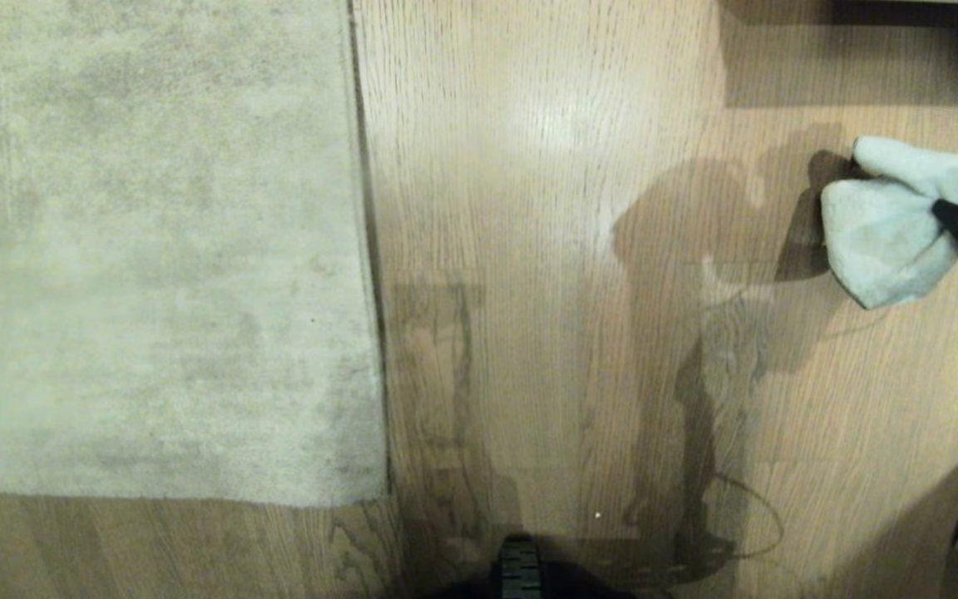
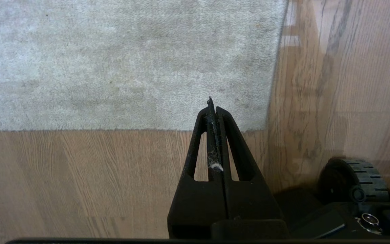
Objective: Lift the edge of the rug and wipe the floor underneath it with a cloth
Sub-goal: Put down the rag
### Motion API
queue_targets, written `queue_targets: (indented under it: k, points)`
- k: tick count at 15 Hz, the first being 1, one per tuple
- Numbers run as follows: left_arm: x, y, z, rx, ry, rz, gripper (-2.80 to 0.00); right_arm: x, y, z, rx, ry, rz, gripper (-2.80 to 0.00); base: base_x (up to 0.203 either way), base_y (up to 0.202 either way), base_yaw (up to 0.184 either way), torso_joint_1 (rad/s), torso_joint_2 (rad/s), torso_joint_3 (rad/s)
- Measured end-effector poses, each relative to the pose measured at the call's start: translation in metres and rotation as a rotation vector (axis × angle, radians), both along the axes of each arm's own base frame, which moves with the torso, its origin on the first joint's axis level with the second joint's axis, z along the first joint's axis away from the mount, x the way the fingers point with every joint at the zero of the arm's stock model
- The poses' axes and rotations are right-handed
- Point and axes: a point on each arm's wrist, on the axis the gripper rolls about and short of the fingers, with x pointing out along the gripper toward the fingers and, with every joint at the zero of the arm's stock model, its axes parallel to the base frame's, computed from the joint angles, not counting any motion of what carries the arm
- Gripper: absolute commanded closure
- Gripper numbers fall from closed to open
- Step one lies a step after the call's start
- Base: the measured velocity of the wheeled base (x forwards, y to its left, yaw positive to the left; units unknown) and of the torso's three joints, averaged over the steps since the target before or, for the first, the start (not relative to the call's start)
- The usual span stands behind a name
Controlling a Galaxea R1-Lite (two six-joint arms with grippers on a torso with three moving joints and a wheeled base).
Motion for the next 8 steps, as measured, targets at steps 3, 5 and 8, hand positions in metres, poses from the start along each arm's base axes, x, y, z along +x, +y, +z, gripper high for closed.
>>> queue_targets:
  k: [3,5,8]
  points:
    - [0.000,0.000,0.000,0.000,0.000,0.000,0.00,-0.009,0.003,-0.015,0.012,0.044,-0.001,-2.80,0.000,0.000,0.000,0.000,0.00,0.000]
    - [0.000,0.000,0.000,0.000,0.000,0.000,0.00,-0.016,0.006,-0.033,0.024,0.101,-0.001,-2.80,0.000,0.000,0.000,0.000,0.00,0.000]
    - [0.000,0.000,0.000,0.000,0.000,0.000,0.00,-0.015,0.006,-0.024,0.006,0.052,0.004,-2.80,0.000,0.000,0.000,0.000,0.00,0.000]
